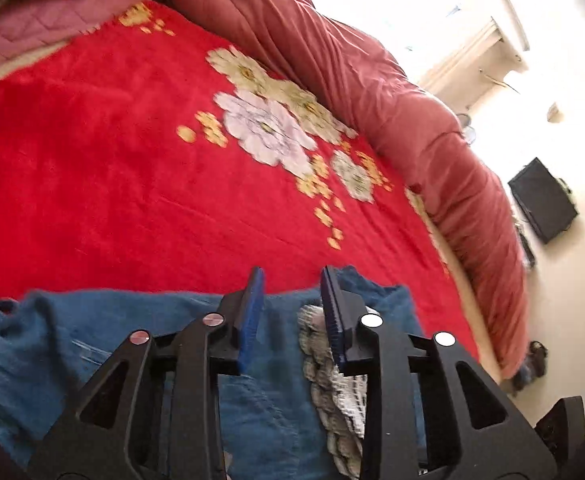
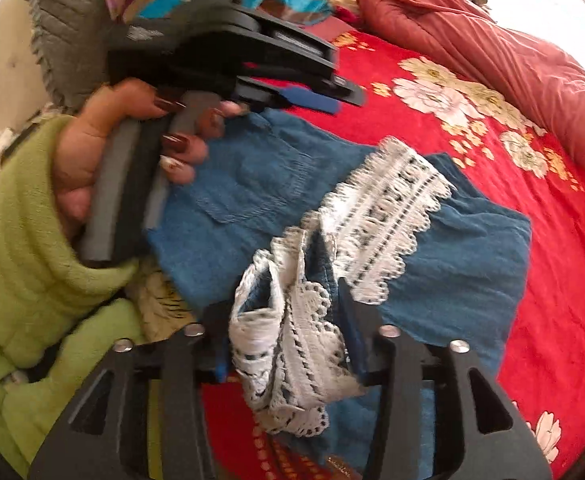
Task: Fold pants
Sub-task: 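Lift the lace-trimmed leg with both grippers and fold it over onto the other leg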
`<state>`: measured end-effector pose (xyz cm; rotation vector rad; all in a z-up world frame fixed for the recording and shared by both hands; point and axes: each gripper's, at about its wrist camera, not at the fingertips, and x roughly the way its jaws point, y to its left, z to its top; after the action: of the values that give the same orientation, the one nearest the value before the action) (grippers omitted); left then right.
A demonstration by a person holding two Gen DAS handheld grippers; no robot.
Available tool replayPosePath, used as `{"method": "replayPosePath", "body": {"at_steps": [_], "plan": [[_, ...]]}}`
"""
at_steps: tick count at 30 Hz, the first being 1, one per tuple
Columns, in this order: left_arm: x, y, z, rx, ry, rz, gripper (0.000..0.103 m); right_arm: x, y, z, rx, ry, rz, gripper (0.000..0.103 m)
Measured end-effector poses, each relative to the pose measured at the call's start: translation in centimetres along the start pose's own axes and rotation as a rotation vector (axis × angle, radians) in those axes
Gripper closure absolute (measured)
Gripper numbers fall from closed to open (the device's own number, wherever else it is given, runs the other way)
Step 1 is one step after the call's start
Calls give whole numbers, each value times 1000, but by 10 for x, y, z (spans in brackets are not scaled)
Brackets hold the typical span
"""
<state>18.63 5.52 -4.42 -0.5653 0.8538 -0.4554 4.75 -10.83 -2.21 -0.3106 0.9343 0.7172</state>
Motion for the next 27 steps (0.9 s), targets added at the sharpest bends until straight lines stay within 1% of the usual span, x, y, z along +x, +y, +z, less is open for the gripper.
{"method": "replayPosePath", "body": {"at_steps": [2, 3, 4, 5, 7, 8, 9, 12, 15, 19, 23, 24, 25, 27], "plan": [[4, -3, -4, -7, 26, -39, 80, -15, 2, 2, 10, -28, 76, 52], [7, -3, -6, -15, 43, -57, 80, -25, 0, 4, 19, -53, 100, 51], [10, -3, -8, -25, 60, -72, 78, -33, -2, 5, 23, -77, 104, 47], [14, -3, -11, -38, 79, -79, 75, -42, -6, 6, 24, -106, 91, 44], [20, -2, -14, -44, 99, -56, 74, -54, -20, 8, 33, -156, 43, 44], [24, -2, -16, -46, 108, -28, 74, -54, -26, 8, 43, -162, 20, 43], [26, -3, -18, -45, 114, -16, 74, -52, -39, 9, 73, -163, -28, 43], [34, -8, -22, -24, 134, 13, 74, -40, -76, 9, 166, -152, -100, 43], [39, -14, -24, -3, 147, 20, 74, -23, -105, 10, 222, -121, -151, 43], [49, -19, -25, 7, 168, 23, 74, -5, -130, 17, 250, -100, -156, 43], [56, -18, -25, -14, 177, 28, 74, 7, -137, 15, 236, -82, -162, 43], [57, -19, -25, -12, 179, 41, 77, 14, -138, 15, 227, -66, -154, 43], [58, -20, -25, -6, 176, 50, 84, 20, -139, 14, 221, -50, -167, 43], [56, -23, -26, -2, 161, 52, 89, 30, -141, 10, 225, -14, -191, 43]]}}
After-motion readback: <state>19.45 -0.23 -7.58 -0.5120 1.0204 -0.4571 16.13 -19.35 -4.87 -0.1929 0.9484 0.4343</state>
